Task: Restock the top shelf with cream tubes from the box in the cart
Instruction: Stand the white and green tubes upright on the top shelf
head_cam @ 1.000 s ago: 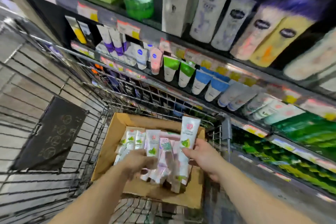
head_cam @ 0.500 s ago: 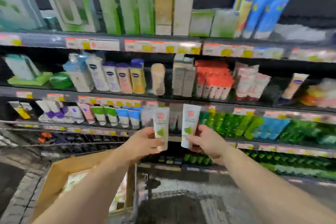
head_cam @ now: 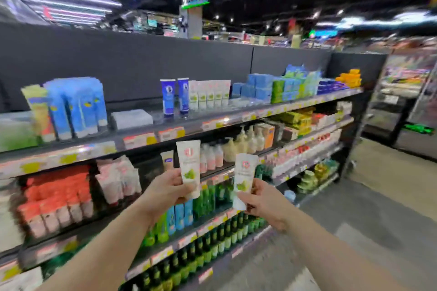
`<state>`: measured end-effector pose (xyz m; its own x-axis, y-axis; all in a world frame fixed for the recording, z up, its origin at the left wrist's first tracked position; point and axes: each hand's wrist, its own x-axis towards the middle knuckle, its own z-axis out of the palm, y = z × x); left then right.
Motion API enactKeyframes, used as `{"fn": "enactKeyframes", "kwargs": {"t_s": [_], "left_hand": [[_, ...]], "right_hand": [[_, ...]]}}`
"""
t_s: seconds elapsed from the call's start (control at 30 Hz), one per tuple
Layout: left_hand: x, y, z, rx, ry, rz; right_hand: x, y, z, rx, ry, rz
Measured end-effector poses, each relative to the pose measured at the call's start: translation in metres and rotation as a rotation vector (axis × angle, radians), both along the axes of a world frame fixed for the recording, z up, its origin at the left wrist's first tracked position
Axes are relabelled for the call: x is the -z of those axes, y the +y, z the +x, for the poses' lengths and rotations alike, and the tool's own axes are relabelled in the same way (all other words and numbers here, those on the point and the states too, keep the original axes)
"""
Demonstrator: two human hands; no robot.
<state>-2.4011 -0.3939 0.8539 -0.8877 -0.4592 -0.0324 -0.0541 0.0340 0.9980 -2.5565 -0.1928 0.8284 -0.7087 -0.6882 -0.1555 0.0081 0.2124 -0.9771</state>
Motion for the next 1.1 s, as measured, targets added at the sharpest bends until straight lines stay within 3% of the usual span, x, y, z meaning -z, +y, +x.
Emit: {"fn": "enactKeyframes", "kwargs": {"t_s": [0.2,0.63,0.97,1.1], "left_hand": [[-0.011,-0.023,-0.075,0.036,0.047,-0.042],[-0.072,-0.155,-0.163,-0.062,0.092,-0.129],[-0.069,-0.174,-0.193,-0.251,0.007,-0.275],[-0.070,-0.169,-0.214,-0.289,-0.034,-0.332]], "right_hand": [[-0.015,-0.017,-0.071,0.062,0.057,-0.030],[-0.097,-0.194,-0.203,0.029,0.261,-0.113],[-0.111,-0.290,-0.269,-0.056,0.468,-0.052],[-0.108,-0.306,-0.293,-0.116,0.456,-0.057]]}}
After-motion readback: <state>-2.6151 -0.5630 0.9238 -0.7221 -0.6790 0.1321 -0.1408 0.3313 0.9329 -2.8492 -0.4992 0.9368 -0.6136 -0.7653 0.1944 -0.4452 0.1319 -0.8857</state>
